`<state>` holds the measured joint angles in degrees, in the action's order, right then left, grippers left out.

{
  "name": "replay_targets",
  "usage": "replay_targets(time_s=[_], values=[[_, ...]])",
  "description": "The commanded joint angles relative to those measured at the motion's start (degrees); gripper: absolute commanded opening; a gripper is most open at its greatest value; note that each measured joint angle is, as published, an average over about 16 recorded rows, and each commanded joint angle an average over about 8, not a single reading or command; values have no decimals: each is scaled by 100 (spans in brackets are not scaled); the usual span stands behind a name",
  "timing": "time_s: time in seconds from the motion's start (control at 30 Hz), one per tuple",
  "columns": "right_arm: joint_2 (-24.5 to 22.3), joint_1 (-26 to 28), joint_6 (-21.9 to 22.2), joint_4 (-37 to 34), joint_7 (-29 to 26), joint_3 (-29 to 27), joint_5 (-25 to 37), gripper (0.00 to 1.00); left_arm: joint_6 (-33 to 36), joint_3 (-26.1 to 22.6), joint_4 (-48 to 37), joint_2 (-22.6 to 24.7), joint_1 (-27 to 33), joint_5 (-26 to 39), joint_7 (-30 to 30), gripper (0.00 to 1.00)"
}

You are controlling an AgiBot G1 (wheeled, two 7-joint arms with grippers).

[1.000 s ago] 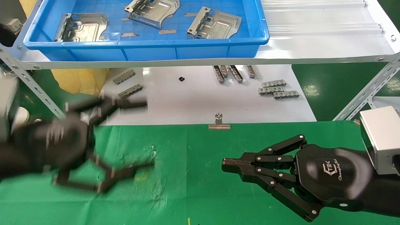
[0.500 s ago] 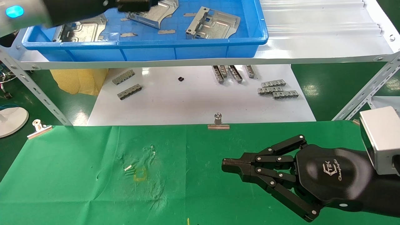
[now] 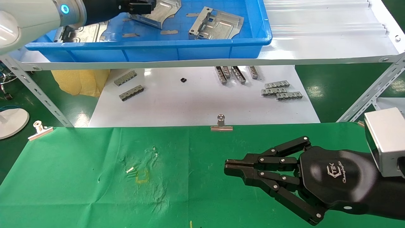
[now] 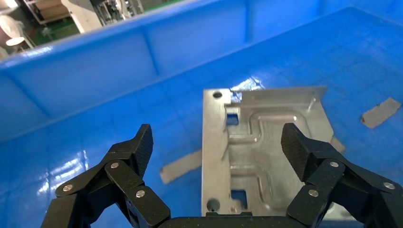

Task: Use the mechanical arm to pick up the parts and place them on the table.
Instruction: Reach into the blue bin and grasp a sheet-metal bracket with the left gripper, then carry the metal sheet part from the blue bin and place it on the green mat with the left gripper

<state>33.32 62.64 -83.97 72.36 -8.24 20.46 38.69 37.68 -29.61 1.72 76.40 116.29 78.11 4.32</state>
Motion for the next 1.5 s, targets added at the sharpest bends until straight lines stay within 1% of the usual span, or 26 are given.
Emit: replay_targets(time_s=[0.03, 0.43, 0.7, 1.03, 1.23, 1.37, 1.5], values=[[0, 0, 0, 0, 0, 0, 0, 100, -16, -17, -82, 27, 30, 21, 62, 0], [0, 0, 0, 0, 0, 1, -1, 100, -94, 15, -108, 33, -31, -34, 345, 0], [-1, 0, 1, 0, 1, 1, -1, 100, -181, 10, -63, 28, -85, -34, 398, 0], [-1, 1, 1, 0, 1, 2, -1, 100, -243, -3, 23, 33, -126, -29, 305, 0], [-1, 1, 1, 0, 1, 2, -2, 100, -234, 78, 137, 16, -127, -157, 200, 0], [-1, 1, 1, 0, 1, 3, -2, 100, -97, 182, 237, -51, -84, -316, 51, 0], [-1, 1, 1, 0, 1, 3, -2, 100, 264, 280, 311, -183, -29, -465, -157, 0]])
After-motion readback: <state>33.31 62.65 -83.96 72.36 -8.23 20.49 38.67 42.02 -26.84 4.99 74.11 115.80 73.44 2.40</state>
